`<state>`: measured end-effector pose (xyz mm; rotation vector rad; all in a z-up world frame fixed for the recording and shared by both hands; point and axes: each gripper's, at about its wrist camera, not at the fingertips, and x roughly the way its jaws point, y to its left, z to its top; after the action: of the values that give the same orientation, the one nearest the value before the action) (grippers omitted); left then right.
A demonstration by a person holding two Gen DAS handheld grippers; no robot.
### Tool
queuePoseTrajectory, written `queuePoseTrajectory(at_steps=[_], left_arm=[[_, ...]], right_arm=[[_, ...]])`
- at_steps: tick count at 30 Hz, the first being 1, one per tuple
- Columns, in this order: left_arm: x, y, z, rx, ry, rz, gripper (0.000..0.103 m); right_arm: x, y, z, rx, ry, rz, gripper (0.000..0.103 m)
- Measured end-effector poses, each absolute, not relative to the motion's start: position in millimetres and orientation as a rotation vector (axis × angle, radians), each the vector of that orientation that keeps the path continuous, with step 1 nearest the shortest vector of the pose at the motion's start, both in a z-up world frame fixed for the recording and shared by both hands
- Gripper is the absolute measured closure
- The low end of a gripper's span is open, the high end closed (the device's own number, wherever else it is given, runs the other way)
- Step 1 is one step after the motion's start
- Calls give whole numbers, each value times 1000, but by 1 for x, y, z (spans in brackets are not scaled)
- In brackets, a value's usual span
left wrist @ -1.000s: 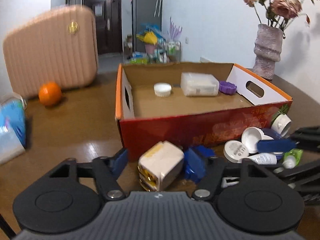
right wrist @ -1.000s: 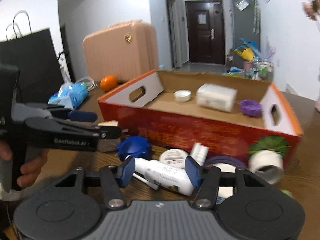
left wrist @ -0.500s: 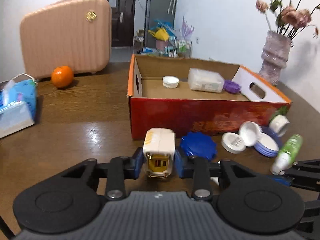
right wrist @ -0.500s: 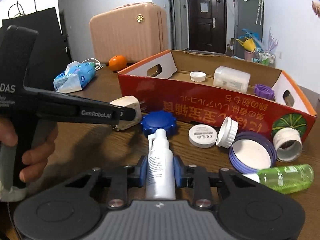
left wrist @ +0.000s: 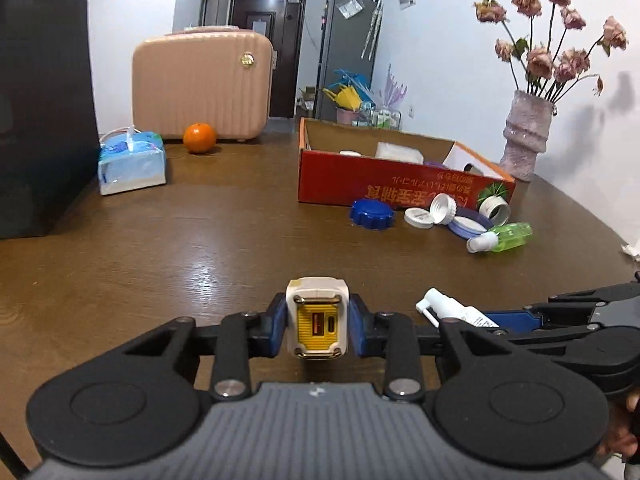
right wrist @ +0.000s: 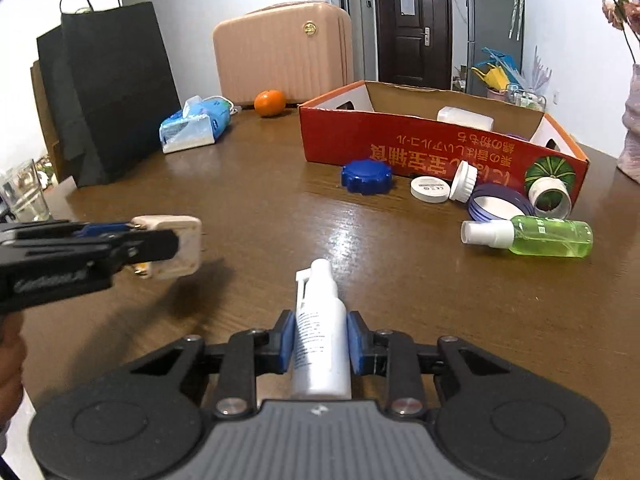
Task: Organize rigid objects
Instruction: 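Grasp the cream cube with the left gripper while the right gripper grasps the white spray bottle, then carry the cream cube and spray bottle into the box and open both grippers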
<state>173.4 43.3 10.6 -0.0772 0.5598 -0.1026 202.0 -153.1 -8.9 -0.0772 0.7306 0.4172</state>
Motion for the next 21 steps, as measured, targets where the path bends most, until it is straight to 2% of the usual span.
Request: queuePoseTrajectory(at_steps=[12,16,21], left_arm=[[159,54,25,-102,497,-111,72],[189,69,41,-159,495,-164,72],[267,75,76,-168,464,-226,72]], right_arm=[[175,-162,33,-65,600,382,77],[198,-168,52,-9,585,425,76],[260,-166,82,-3,539,450,76]])
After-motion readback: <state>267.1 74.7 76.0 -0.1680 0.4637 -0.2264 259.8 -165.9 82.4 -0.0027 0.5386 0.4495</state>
